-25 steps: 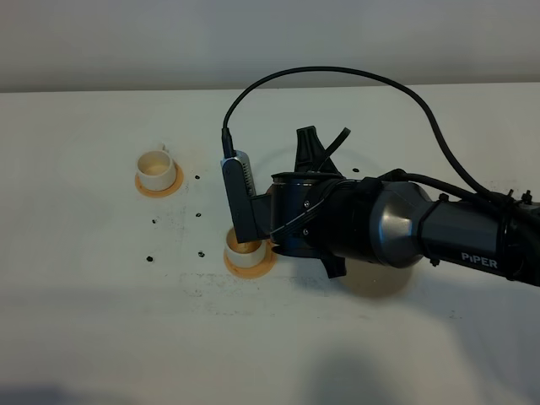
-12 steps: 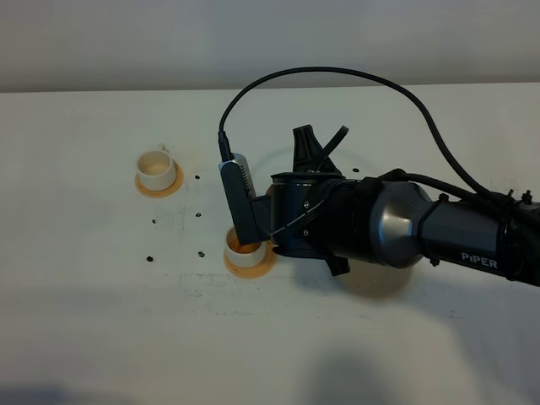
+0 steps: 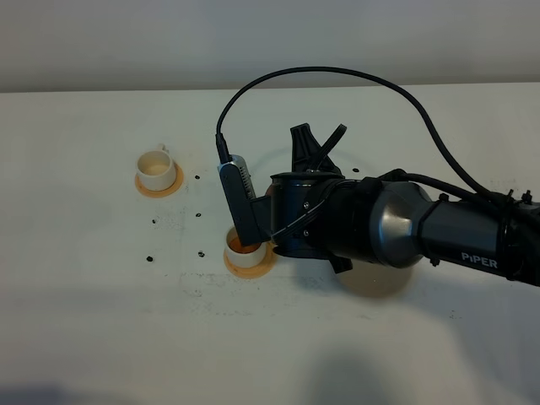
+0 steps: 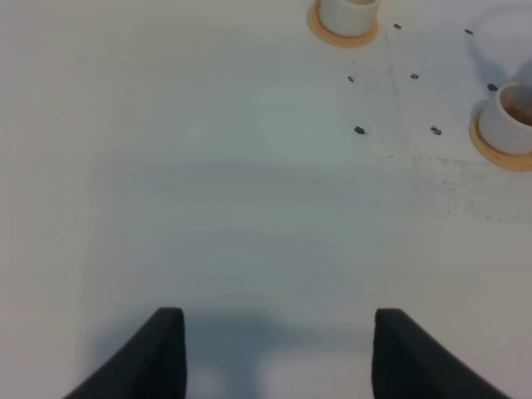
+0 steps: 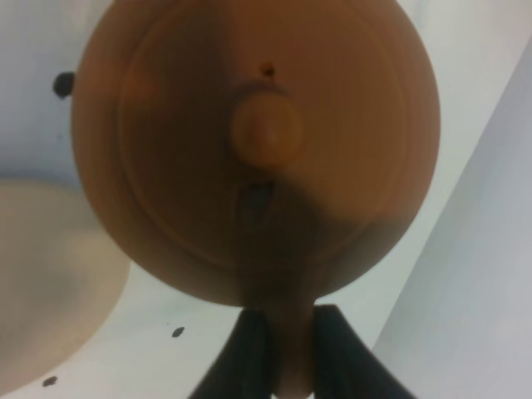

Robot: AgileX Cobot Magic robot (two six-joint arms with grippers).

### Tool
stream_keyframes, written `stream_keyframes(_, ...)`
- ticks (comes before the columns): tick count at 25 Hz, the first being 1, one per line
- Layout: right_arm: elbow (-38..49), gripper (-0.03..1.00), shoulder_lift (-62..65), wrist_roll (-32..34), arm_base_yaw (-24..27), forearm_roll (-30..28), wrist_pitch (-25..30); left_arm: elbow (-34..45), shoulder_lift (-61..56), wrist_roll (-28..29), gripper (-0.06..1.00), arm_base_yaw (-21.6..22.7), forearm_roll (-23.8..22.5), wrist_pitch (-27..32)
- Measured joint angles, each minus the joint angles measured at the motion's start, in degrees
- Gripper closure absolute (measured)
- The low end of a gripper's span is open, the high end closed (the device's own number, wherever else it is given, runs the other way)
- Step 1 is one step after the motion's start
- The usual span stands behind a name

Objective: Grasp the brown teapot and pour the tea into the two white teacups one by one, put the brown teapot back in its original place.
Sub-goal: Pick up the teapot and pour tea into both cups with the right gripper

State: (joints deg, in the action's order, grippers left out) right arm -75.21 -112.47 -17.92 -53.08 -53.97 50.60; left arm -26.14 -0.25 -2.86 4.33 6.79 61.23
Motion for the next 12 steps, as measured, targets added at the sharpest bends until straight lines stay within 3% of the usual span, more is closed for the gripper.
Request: stream_keyframes(12,0.0,0.85,0.0,-1.6,0.0,-1.2,0.0,0.0,0.0,0.0,0.47,0.0,0.0,0.0)
